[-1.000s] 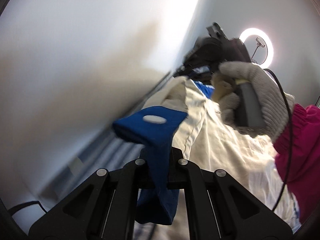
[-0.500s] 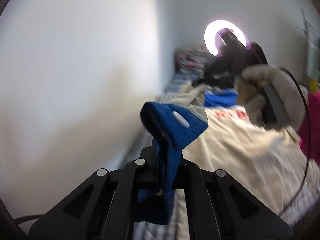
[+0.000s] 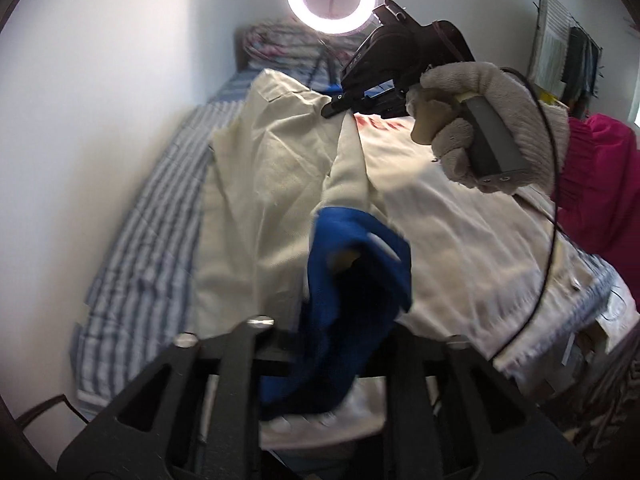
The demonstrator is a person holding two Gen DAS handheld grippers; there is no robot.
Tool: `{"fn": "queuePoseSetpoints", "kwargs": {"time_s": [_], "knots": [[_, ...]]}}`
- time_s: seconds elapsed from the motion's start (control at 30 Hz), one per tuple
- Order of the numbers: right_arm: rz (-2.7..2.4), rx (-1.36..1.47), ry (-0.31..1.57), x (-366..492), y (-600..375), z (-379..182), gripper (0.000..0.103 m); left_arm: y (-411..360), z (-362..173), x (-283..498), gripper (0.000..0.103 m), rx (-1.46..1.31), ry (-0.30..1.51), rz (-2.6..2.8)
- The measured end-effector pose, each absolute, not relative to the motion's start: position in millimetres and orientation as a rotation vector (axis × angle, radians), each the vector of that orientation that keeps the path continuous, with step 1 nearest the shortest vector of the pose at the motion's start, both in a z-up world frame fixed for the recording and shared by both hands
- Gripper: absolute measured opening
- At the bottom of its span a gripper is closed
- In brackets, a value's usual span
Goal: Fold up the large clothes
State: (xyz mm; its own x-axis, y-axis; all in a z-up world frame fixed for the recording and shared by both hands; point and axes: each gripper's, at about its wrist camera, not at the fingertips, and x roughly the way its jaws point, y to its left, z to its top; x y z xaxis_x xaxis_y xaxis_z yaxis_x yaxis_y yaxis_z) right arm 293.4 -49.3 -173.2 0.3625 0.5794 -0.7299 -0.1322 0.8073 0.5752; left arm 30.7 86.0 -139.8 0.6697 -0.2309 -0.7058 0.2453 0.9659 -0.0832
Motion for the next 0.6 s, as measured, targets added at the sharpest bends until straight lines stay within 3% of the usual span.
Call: {"fn": "queuePoseSetpoints", "kwargs": {"time_s": [0.07,0.33,0.43,0.5,0.6], "knots": [[0.453,0.468,1.131,290.3,-61.1,-186.1,0.000,84.1,-136.7,23.8,0.039,-0.003,0.803,-0.298],[0.382,0.433,1.201,271.5,-83.3,-227.8,0.001,105.1,-133.5,3.7,0.040,-0.155,0.862,-0.288],[0.349,0.345,1.197,266.4,-83.1,-229.9,0.008,124.4,-132.4,6.3,0.040,-0.250,0.876,-0.263],[0.340,0.315,1.193,259.4,-85.1,-224.6,0.028,130.7,-138.8,16.7,0.040,-0.297,0.909,-0.265],[0.359,0.292,1.186,249.4,-90.3,-218.4,0.030,133.6,-152.1,30.9,0.040,-0.385,0.974,-0.288]]}}
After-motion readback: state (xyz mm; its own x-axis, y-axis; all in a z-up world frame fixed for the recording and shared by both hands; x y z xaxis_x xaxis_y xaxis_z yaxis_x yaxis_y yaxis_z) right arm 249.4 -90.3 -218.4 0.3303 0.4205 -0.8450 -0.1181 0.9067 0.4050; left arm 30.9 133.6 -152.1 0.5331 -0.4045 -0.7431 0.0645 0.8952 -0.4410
